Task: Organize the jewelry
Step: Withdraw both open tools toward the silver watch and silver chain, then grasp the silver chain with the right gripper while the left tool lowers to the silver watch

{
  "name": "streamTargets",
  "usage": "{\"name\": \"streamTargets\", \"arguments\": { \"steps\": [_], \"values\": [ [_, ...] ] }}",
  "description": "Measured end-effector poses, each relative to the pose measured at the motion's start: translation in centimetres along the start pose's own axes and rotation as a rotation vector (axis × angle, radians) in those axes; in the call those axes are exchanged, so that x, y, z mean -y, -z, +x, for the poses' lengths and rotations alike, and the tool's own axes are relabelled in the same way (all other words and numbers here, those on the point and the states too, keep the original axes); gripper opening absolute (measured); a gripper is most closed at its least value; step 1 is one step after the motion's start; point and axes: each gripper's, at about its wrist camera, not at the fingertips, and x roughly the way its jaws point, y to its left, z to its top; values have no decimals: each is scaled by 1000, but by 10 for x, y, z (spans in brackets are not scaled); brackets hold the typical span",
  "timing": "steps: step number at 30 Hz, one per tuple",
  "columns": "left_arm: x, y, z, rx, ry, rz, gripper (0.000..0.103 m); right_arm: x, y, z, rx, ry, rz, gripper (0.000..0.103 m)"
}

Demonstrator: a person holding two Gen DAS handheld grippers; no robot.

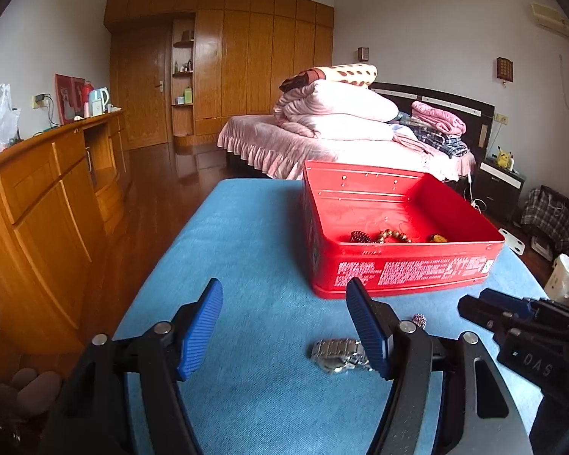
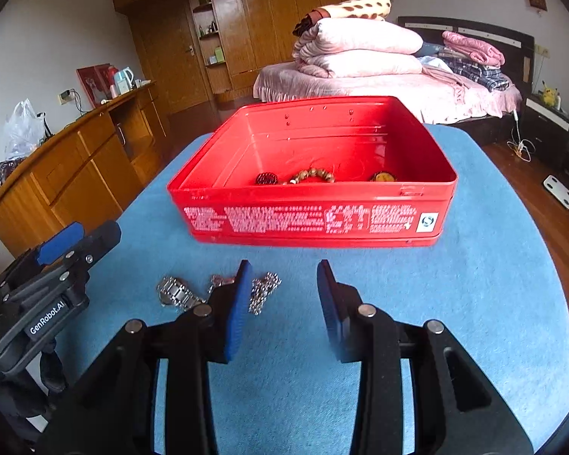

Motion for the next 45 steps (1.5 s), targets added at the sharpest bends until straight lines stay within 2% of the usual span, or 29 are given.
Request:
{"name": "streamTargets", "arguments": {
  "steps": [6, 12, 18, 27, 30, 34, 41, 45],
  "values": [
    [-4, 8, 1, -23, -16, -5, 67, -21, 16, 17, -63, 7, -19, 35],
    [-15, 11, 2, -34, -31, -16, 68, -32, 20, 25, -89, 19, -27, 35],
    [-25, 12, 4, -52, -41, -41, 69, -31, 22, 33, -123, 43, -12, 35],
    [-19, 12, 7, -60, -54, -18, 69, -32, 18, 38, -133, 62, -10, 36],
    [-19, 12, 7, -62, -53, -24, 70, -33, 18, 41, -138, 76, -10, 33],
    [-20, 13, 8, -70, -47, -21, 71, -29, 17, 42, -139, 84, 7, 15],
    [-10, 16, 11, -95, -22, 3, 72, -17, 17, 34, -120, 89, 15, 8],
    [6, 18, 16, -124, -3, 42, 77, 0, 19, 23, -106, 104, 29, 6]
  ]
}}
